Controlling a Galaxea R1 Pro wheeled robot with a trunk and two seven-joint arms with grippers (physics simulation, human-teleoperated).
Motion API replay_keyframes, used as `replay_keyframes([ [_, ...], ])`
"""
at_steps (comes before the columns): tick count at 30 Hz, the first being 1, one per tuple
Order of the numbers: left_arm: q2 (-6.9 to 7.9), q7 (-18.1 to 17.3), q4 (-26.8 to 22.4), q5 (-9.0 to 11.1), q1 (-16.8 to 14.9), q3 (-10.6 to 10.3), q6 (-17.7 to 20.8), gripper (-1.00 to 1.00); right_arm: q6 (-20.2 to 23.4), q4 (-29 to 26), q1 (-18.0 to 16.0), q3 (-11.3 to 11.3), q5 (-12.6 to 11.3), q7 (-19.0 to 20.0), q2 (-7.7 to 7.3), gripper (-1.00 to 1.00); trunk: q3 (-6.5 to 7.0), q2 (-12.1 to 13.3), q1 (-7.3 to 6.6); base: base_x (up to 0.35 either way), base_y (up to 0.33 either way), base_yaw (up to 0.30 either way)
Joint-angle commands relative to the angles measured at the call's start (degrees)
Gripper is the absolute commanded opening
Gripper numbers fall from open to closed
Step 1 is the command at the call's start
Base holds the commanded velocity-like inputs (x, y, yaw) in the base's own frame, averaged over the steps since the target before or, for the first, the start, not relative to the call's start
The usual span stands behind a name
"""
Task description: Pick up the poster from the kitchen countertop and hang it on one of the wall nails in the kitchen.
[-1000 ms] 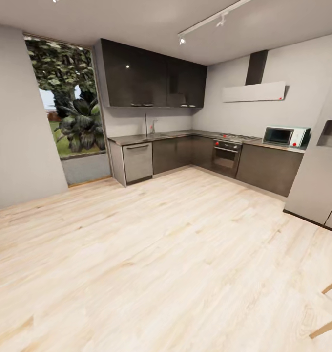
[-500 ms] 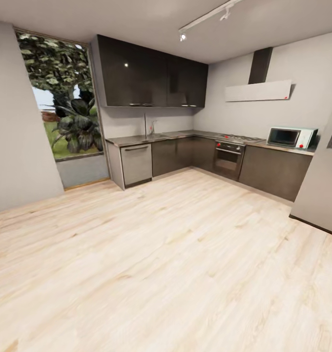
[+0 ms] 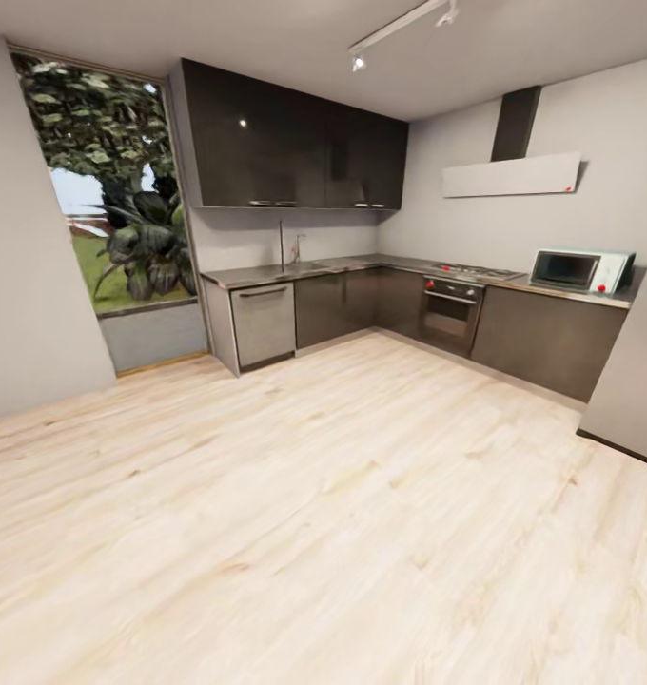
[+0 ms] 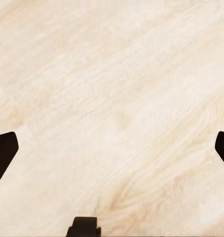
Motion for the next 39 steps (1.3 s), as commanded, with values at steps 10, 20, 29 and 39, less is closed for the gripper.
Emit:
replay_keyframes([
  [10,-0.05,0.03,-0.05,-0.01,0.02,0.15,-0.08,1.0,-0.15,0.04,-0.04,0.13,0.31,-0.04,-0.02,1.0,-0.05,-0.02,0.04,0.335,0.0,0.0],
  [20,-0.05,0.03,-0.05,-0.01,0.03,0.15,-0.08,1.0,-0.15,0.04,-0.04,0.16,0.31,-0.04,-0.02,1.0,-0.05,-0.02,0.04,0.335,0.0,0.0],
  [29,-0.05,0.02,-0.06,-0.01,0.03,0.15,-0.08,1.0,-0.15,0.04,-0.04,0.16,0.31,-0.04,-0.02,1.0,-0.05,-0.02,0.04,0.335,0.0,0.0],
  [39,-0.05,0.03,-0.07,-0.01,0.03,0.15,-0.08,1.0,-0.15,0.04,-0.04,0.16,0.23,-0.04,-0.02,1.0,-0.05,-0.02,0.04,0.335,0.0,0.0],
])
